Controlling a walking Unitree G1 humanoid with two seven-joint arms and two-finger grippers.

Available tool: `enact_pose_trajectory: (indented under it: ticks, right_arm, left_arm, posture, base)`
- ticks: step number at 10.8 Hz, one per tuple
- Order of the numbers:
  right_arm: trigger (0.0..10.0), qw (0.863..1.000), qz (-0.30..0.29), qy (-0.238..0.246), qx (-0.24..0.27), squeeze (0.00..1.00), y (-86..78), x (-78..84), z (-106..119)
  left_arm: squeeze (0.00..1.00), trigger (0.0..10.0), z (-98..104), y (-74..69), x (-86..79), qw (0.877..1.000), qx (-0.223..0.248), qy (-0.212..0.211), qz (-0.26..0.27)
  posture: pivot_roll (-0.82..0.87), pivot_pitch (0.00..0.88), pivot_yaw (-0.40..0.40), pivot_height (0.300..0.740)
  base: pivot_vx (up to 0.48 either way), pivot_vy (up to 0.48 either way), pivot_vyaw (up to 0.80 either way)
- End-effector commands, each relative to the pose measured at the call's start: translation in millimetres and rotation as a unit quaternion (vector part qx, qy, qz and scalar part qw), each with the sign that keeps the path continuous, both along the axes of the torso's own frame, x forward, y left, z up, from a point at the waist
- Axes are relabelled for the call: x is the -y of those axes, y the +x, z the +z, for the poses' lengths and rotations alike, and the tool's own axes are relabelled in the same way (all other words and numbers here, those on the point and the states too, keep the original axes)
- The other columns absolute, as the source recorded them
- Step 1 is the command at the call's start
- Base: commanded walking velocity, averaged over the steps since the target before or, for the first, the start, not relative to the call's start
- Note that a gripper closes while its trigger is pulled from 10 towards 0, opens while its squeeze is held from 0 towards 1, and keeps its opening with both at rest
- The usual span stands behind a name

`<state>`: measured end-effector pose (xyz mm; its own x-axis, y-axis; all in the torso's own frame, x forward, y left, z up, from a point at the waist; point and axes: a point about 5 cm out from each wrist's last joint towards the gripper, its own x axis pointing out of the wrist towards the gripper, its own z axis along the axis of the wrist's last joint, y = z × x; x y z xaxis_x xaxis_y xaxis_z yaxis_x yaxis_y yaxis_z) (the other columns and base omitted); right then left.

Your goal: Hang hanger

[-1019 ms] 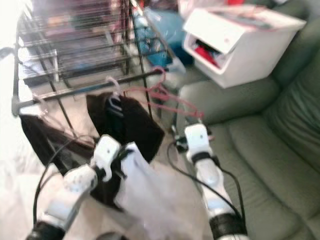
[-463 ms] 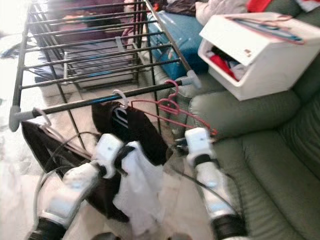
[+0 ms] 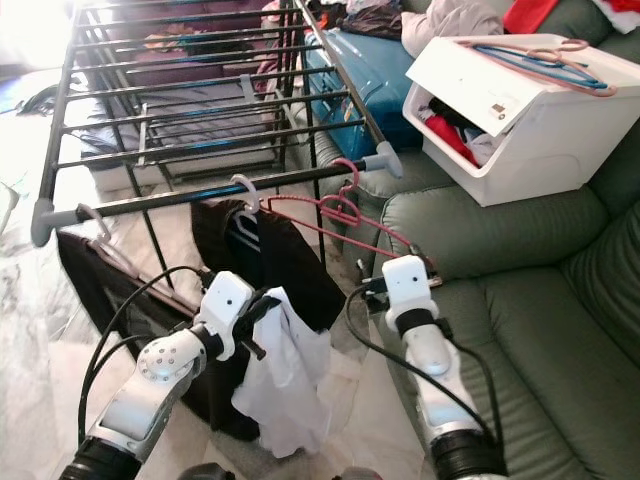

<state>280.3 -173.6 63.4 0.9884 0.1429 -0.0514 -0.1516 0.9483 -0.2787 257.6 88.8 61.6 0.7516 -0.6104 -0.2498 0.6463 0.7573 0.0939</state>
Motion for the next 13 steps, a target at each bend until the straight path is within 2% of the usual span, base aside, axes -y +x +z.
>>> enact_pose_trajectory:
  ticks: [1,3,4,8,9,10,13]
  right_arm:
    - [10.0,1.0,0.01,-0.007,-0.005,0.0,4.8,3.7,2]
    - [10.0,0.999,0.023,-0.022,-0.01,0.0,13.7,14.4,8]
    - [10.0,0.998,0.042,-0.049,-0.01,0.0,21.2,21.0,13]
    - [10.0,0.986,0.126,-0.105,-0.026,0.0,48.3,14.1,25]
    - [10.0,0.977,0.152,-0.145,-0.023,0.0,57.2,11.5,31]
    - [10.0,0.974,0.154,-0.168,-0.005,0.0,68.0,10.3,43]
    - [10.0,0.973,0.139,-0.182,0.008,0.0,80.1,13.6,58]
  left_arm:
    - [0.0,10.0,6,0.9,-1.4,1.0,0.018,0.006,0.004]
    - [0.0,10.0,5,-9.4,-10.0,1.0,0.01,0.013,0.006]
    - [0.0,10.0,2,-22.2,-22.2,1.0,-0.003,0.023,0.013]
    - [0.0,10.0,9,-42.2,-44.2,0.999,-0.02,0.045,0.02]
    - [0.0,10.0,13,-47.3,-51.9,0.998,-0.026,0.053,0.026]
    - [0.0,10.0,14,-51.7,-58.2,0.997,-0.032,0.06,0.029]
    - [0.0,10.0,17,-55.1,-58.2,0.997,-0.038,0.062,0.032]
  posture:
    - [-0.05,0.0,-0.013,0.74]
    - [-0.03,0.018,-0.011,0.74]
    - [0.0,0.067,-0.004,0.74]
    - [0.09,0.155,0.022,0.74]
    - [0.11,0.171,0.03,0.74]
    - [0.12,0.182,0.034,0.74]
    - [0.14,0.187,0.036,0.74]
  base:
    - [0.0,0.0,0.0]
    - [0.0,0.0,0.0]
    - [0.0,0.0,0.0]
    - [0.0,0.0,0.0]
    - [0.0,0.0,0.0]
    - [0.0,0.0,0.0]
    - [0.0,0.0,0.0]
